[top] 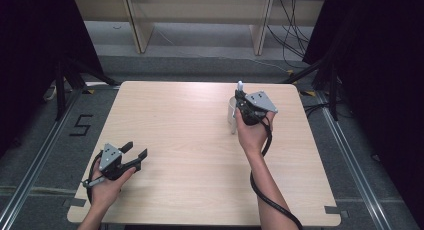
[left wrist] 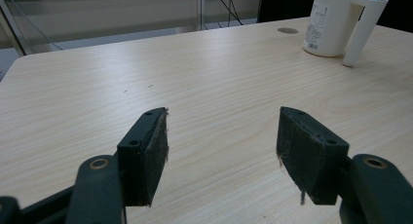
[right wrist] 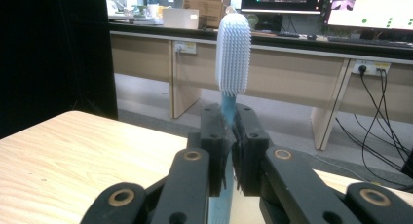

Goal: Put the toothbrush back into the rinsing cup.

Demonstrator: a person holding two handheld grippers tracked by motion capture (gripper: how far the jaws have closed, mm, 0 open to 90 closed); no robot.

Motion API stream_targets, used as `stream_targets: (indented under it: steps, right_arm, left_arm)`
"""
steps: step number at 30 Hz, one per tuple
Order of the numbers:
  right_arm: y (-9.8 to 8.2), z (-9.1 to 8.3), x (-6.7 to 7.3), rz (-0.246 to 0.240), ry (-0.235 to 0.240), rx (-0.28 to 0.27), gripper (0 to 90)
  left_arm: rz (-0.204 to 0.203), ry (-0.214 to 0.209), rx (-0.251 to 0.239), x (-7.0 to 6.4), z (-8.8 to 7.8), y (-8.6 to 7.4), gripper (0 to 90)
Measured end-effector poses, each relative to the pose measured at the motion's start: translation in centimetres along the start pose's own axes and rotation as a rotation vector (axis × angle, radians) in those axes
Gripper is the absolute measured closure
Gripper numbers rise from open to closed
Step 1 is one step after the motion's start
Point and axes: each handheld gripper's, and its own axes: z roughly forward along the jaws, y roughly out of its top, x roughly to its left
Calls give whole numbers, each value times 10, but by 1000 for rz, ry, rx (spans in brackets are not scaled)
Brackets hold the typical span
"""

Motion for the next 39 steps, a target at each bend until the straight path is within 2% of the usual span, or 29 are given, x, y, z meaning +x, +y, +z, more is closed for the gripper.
stream_targets:
  steps: [1,2,7,9,10,11,12,13,14,15,20,21,26,28,30,32,34,35,39]
  right_arm:
    - [0,0,0,4,-2,6,848]
    - [-1,1,-1,-12,-3,-5,848]
    - [-3,2,0,4,3,4,848]
    - [-4,2,-1,-10,-1,1,848]
    - [-4,2,0,4,-2,13,848]
    - [-5,2,-1,-10,-7,13,847]
    - [-6,3,-1,3,2,7,847]
    - [-7,3,-2,-15,-8,11,848]
    - [-8,4,0,13,-3,19,848]
    - [-9,4,-1,-8,-6,21,847]
    - [-12,5,0,10,-8,24,848]
    - [-12,5,-1,-11,-7,22,847]
    - [-14,5,-1,11,-8,42,847]
    - [-15,6,-2,-8,-5,29,847]
    - [-16,6,0,14,-10,37,847]
    - [-17,6,-2,-9,-10,34,846]
    - [-18,6,-1,-1,-13,40,847]
    - [-19,7,-1,3,-8,43,847]
    - [-20,8,0,2,-8,44,846]
  left_arm:
    - [-2,-1,0,0,0,0,355]
    - [-2,1,1,0,0,0,355]
    - [-3,1,6,0,0,0,355]
    - [-1,3,12,0,-1,0,355]
    - [-1,3,12,0,-1,0,355]
    - [-1,3,13,0,0,0,355]
    - [-2,-5,3,0,1,-1,355]
    - [-3,-4,5,0,1,-1,355]
    - [-2,3,17,-1,0,0,355]
    - [-1,2,17,-1,0,-1,355]
    - [-1,1,17,-1,0,-1,355]
    - [-2,0,17,-1,1,-1,355]
    - [0,0,16,-1,0,-1,355]
    - [-1,0,16,-1,0,-1,355]
    - [-1,0,18,-1,0,-1,355]
    - [-1,-1,14,-1,1,-2,355]
    - [-1,0,19,-1,1,-2,355]
    - [-3,-6,6,-1,2,-2,355]
    - [-2,1,18,-1,1,-2,355]
